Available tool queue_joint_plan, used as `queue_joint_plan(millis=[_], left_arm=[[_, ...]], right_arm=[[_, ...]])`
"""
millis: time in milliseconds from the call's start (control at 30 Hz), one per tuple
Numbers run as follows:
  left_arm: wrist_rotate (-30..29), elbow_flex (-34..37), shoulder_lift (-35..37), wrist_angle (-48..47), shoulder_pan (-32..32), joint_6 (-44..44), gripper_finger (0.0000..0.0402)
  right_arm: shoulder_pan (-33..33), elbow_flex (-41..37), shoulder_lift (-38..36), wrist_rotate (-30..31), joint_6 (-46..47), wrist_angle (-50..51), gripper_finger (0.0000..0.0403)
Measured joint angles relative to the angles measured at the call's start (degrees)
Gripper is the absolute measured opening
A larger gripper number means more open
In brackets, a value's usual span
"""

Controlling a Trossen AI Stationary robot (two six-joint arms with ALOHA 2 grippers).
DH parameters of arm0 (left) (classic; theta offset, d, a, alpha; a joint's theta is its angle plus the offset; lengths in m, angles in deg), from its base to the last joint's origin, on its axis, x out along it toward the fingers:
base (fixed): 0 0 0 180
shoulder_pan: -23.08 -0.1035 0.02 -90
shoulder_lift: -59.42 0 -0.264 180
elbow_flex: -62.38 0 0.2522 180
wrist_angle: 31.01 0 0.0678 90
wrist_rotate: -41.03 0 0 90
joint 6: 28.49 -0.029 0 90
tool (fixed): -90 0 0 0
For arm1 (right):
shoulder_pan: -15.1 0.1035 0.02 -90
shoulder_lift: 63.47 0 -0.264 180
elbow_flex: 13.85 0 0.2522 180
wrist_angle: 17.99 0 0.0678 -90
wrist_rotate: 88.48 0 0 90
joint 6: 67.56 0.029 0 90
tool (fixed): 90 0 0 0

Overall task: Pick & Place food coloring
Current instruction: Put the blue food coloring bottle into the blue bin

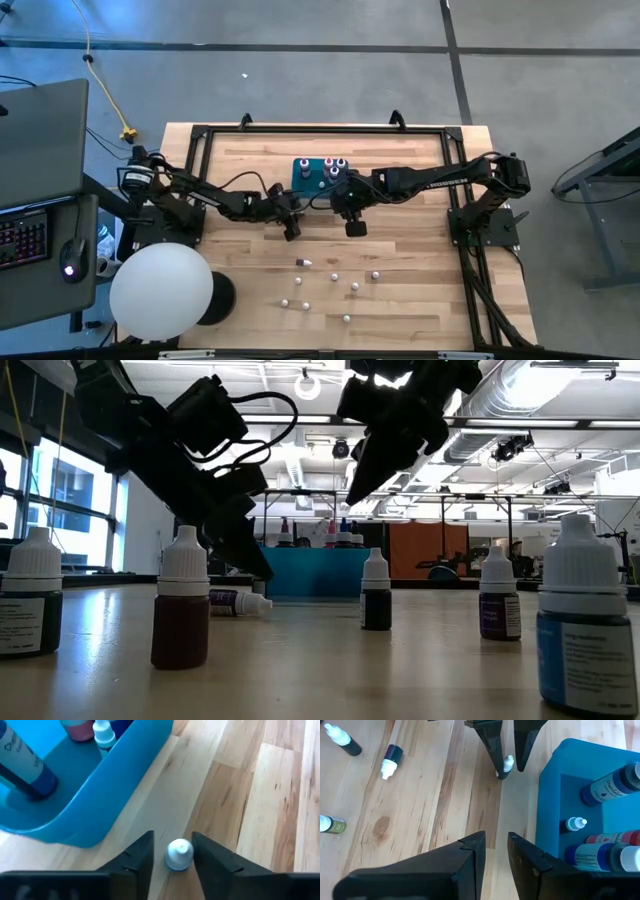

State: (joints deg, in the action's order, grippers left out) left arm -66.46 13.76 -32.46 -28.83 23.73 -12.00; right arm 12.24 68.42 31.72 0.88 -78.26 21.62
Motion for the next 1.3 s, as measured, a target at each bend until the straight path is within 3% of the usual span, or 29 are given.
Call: queue_joint_plan(millis=[267,400,633,800,1067,1300], left_arm=[[0.1,-0.7,0.2,0.2,0.1,0.2,0.0041],[-0.1,-4.0,3.2,-2.6,0.1,0.2,0.0041],[-3.8,-14.1,7.7,-20.9,0.0,-2.1,0.0062],[-4.8,-22.3,8.2,-32.8,-3.7,0.1,0.0066],[-4.1,-24.5,8.1,-33.9,-10.2,-0.4,0.0068],[-2.8,-24.4,5.5,-36.3,-14.2,0.3,0.0068]], right_arm=[[0.0,0.0,0.0,0.0,-0.2,0.4,0.0074],[0.0,0.0,0.0,0.5,1.1,1.5,0.0074],[0.0,0.0,0.0,1.2,2.9,3.6,0.0074],[0.0,0.0,0.0,1.3,3.3,5.5,0.0074],[0.0,0.0,0.0,2.6,7.9,8.2,0.0074],[0.0,0.0,0.0,14.9,10.5,18.0,0.0074]])
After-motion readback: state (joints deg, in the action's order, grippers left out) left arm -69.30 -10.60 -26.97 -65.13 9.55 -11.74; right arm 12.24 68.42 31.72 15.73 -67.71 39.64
